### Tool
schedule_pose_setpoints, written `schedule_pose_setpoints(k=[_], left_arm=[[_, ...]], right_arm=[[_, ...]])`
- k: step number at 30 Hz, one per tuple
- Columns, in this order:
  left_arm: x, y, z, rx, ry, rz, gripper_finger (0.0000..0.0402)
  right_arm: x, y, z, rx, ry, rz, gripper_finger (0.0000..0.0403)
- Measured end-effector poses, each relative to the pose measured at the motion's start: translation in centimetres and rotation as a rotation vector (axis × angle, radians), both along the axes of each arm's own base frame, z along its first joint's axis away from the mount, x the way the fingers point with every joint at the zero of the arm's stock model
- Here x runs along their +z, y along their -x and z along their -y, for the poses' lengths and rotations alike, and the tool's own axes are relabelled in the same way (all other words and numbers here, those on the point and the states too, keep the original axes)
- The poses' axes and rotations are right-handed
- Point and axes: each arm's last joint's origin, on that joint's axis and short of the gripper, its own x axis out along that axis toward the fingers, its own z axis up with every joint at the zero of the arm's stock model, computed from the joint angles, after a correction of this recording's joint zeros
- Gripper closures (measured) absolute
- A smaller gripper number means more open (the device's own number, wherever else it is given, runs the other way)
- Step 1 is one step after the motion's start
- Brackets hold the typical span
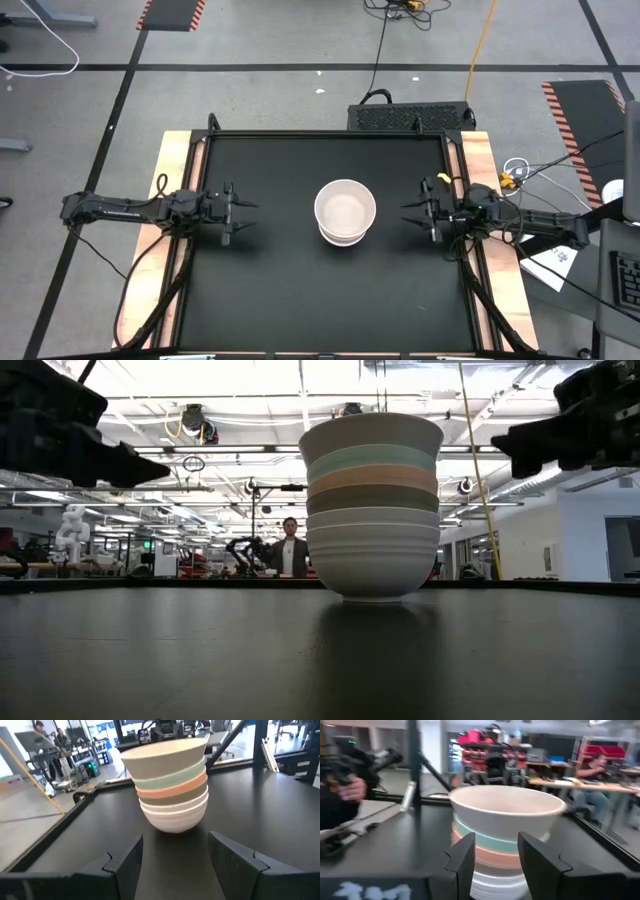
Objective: Nest bowls inside each other
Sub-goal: Return to Home Position
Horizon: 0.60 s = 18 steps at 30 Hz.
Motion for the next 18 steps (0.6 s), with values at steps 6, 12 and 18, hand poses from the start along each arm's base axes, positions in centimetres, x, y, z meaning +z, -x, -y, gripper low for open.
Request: schedule_pose_setpoints(k=[6, 12, 18], left_arm=[[1.3, 0.0, 0.2, -0.073, -0.017, 0.134, 0.0176], [1.9, 0.0, 0.4, -0.134, 0.003, 0.191, 0.0176], [1.6, 0.0, 0.1, -0.038, 0.045, 0.072, 0.0176]], right_arm=[[0.7, 0.2, -0.2, 0.065, 0.011, 0.072, 0.0261], [1.2, 0.7, -0.6, 0.101, -0.033, 0.133, 0.0261], [0.7, 0.7, -1.0, 0.117, -0.036, 0.071, 0.0261]])
